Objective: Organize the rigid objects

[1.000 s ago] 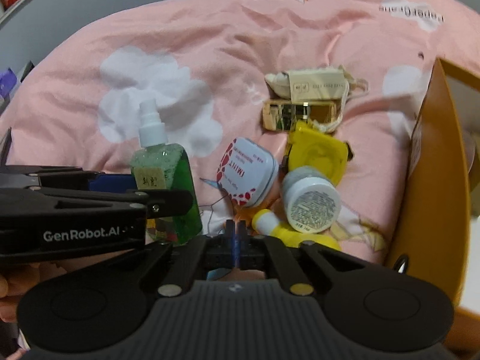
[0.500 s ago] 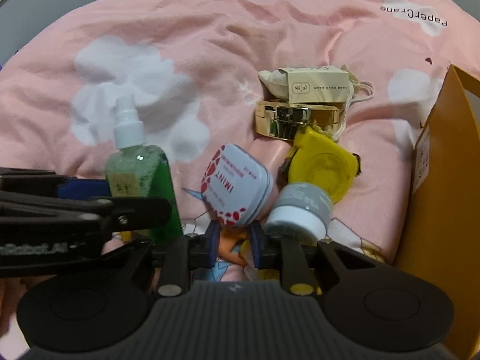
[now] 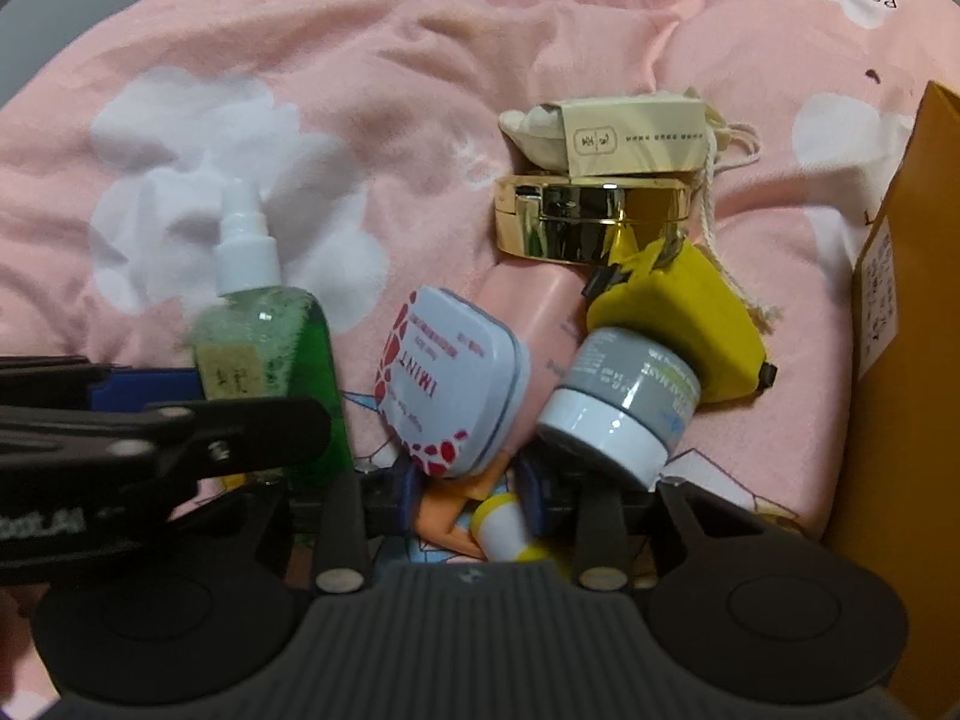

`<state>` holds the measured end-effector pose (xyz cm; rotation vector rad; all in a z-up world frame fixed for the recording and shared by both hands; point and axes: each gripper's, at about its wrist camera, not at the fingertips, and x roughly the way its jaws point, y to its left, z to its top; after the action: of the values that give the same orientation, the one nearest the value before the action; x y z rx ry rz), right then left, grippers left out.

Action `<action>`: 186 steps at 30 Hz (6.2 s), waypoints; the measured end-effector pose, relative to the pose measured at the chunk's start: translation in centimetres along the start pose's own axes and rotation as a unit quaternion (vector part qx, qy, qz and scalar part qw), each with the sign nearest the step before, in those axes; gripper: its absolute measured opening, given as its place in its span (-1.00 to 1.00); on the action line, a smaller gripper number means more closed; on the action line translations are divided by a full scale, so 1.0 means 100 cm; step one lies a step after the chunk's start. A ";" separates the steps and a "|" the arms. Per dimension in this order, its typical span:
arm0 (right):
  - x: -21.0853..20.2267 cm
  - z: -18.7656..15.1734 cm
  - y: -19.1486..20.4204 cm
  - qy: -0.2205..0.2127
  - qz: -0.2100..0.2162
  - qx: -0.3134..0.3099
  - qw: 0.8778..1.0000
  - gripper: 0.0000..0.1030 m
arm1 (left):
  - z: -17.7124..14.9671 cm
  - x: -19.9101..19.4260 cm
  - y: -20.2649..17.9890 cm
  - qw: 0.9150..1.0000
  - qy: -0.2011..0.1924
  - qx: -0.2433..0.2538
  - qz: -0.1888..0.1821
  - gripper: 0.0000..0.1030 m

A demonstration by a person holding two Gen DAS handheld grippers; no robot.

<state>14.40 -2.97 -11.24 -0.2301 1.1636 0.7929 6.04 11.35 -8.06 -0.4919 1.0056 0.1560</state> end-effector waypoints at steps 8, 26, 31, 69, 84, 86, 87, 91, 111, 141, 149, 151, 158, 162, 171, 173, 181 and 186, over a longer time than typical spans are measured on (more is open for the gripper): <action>-0.049 -0.011 0.001 -0.034 0.015 -0.003 0.999 -0.49 | -0.003 -0.010 -0.001 1.000 -0.003 0.001 -0.021 0.03; -0.114 -0.058 -0.012 -0.037 0.032 0.010 0.999 -0.52 | -0.033 -0.015 -0.028 0.995 0.063 0.068 -0.047 0.03; -0.095 -0.064 -0.008 -0.006 0.027 0.010 1.000 -0.52 | -0.036 0.000 -0.029 0.995 0.069 0.071 -0.024 0.03; -0.074 -0.017 0.031 0.059 -0.009 -0.325 0.944 0.19 | -0.034 0.002 -0.023 0.998 0.036 0.047 -0.004 0.00; -0.040 -0.028 0.041 0.069 -0.043 -0.350 0.933 0.01 | -0.032 0.013 -0.023 0.998 0.039 0.049 0.001 0.03; -0.043 -0.030 0.041 0.064 -0.044 -0.346 0.935 0.01 | -0.034 0.013 -0.024 0.998 0.037 0.052 -0.001 0.01; -0.045 -0.031 0.041 0.061 -0.044 -0.345 0.936 0.00 | -0.034 0.012 -0.024 0.998 0.034 0.053 -0.003 0.00; -0.062 -0.036 0.040 0.045 -0.038 -0.329 0.942 -0.03 | -0.038 0.000 -0.027 0.998 0.014 0.057 -0.011 -0.01; -0.161 -0.016 0.007 -0.091 -0.051 -0.217 0.970 -0.12 | -0.017 -0.068 -0.067 0.991 -0.095 0.069 -0.062 0.00; -0.183 -0.041 -0.177 -0.017 -0.161 -0.038 0.986 -0.15 | 0.017 0.024 -0.255 0.958 0.024 0.258 -0.122 0.00; -0.167 -0.042 -0.179 0.002 -0.159 -0.071 0.985 -0.15 | 0.014 0.054 -0.260 0.955 0.062 0.279 -0.077 0.00; -0.165 -0.042 -0.180 0.003 -0.157 -0.066 0.985 -0.15 | 0.014 0.057 -0.259 0.955 0.067 0.282 -0.067 0.00; -0.161 -0.042 -0.183 0.006 -0.153 -0.057 0.987 -0.16 | 0.013 0.062 -0.259 0.952 0.073 0.295 -0.043 0.01; -0.162 -0.042 -0.183 0.006 -0.155 -0.057 0.986 -0.16 | 0.012 0.063 -0.261 0.949 0.074 0.304 -0.037 0.02; -0.162 -0.041 -0.182 0.005 -0.156 -0.057 0.986 -0.16 | 0.023 0.055 -0.247 0.962 0.048 0.262 -0.060 0.29; -0.162 -0.040 -0.182 0.006 -0.158 -0.057 0.986 -0.16 | 0.028 0.044 -0.237 0.966 0.028 0.245 -0.082 0.29; -0.156 -0.028 -0.176 0.008 -0.157 -0.040 0.987 -0.16 | 0.057 0.008 -0.197 0.969 -0.017 0.198 -0.144 0.20; -0.146 -0.019 -0.171 0.015 -0.145 -0.033 0.989 -0.16 | 0.067 0.005 -0.167 0.977 -0.021 0.159 -0.141 0.04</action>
<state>21.93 -22.60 -3.02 -0.4560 1.1024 0.5734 17.25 -0.30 -0.18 -0.3306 0.8893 -0.2449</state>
